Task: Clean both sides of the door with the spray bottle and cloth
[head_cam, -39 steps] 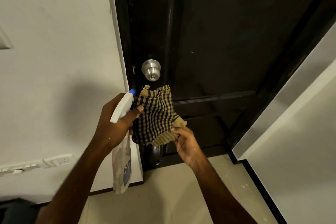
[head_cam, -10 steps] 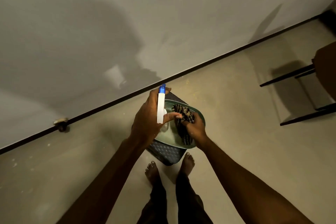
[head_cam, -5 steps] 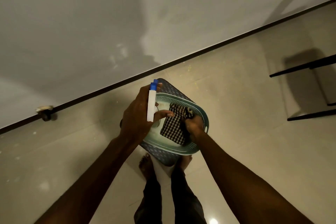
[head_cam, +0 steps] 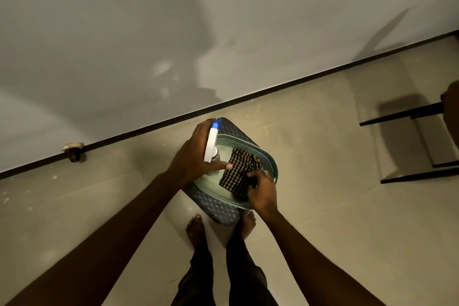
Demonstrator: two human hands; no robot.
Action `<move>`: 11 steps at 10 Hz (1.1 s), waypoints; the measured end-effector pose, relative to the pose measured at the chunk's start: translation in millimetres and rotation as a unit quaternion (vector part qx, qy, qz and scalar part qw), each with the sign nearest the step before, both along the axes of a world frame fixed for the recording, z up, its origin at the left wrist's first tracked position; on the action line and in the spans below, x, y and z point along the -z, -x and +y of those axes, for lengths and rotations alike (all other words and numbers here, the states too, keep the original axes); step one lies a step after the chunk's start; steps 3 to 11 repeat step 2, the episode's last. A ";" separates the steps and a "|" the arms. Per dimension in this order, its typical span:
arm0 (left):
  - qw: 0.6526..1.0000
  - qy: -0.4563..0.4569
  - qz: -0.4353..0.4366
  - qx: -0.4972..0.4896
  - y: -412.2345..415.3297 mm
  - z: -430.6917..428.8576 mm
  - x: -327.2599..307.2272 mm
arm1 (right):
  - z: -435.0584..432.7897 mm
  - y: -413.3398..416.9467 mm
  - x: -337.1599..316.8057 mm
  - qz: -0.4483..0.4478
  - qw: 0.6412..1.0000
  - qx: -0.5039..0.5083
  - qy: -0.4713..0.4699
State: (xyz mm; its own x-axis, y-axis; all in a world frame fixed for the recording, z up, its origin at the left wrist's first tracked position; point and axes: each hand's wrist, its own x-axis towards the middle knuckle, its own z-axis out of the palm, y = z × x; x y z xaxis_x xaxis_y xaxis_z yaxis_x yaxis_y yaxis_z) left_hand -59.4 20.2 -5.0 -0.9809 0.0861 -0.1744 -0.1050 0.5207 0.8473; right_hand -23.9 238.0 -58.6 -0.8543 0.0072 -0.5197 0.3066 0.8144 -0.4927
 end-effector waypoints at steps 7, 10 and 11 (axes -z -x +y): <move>0.998 0.063 -0.026 -0.011 -21.2 -13.8 -15.9 | -7.7 2.3 -40.4 0.066 0.996 0.032 0.041; 0.998 0.063 -0.026 -0.011 -21.2 -13.8 -15.9 | -7.7 2.3 -40.4 0.066 0.996 0.032 0.041; 0.998 0.063 -0.026 -0.011 -21.2 -13.8 -15.9 | -7.7 2.3 -40.4 0.066 0.996 0.032 0.041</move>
